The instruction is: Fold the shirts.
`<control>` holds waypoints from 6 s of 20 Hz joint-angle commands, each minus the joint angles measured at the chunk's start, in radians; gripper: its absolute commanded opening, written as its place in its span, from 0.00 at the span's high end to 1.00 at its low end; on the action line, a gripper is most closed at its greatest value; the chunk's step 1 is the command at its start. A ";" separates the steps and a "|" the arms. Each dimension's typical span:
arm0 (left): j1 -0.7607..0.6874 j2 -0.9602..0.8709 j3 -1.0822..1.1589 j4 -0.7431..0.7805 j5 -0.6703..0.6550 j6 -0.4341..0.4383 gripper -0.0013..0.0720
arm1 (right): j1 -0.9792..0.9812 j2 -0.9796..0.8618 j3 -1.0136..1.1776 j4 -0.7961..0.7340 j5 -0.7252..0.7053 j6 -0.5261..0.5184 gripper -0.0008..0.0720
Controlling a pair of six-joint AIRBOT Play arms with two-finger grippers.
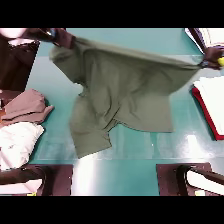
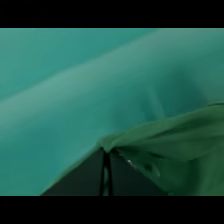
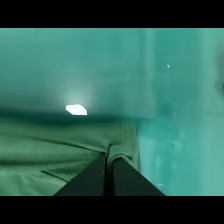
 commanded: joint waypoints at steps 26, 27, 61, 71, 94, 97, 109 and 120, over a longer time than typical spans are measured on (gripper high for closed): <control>0.286 0.269 -1.005 -0.449 -0.005 -0.033 0.10 | 0.073 0.160 -0.145 -0.077 -0.274 0.045 0.37; 0.286 0.270 -1.042 -0.473 0.011 -0.033 0.10 | 0.073 0.164 -0.145 -0.077 -0.267 0.045 0.37; 0.197 0.270 -1.012 -0.494 0.081 -0.032 0.95 | -0.063 0.161 -0.735 -0.049 -0.108 -0.088 0.37; 0.197 0.270 -1.012 -0.494 0.071 -0.032 0.95 | -0.007 -0.009 -0.791 0.028 -0.207 -0.130 0.37; 0.198 0.742 -0.339 -0.407 0.094 -0.032 0.95 | 0.011 0.605 -0.307 0.103 -0.465 -0.111 0.97; 0.197 0.742 -0.155 -0.407 0.098 -0.032 0.95 | 0.010 0.670 -0.186 0.095 -0.501 -0.112 0.97; 0.198 0.738 0.184 -0.541 0.131 -0.032 0.95 | 0.010 0.678 0.145 -0.102 -0.299 -0.042 0.97; 0.198 0.496 -0.166 -0.408 -0.134 0.024 0.95 | 0.010 0.051 0.372 -0.191 0.343 0.035 0.97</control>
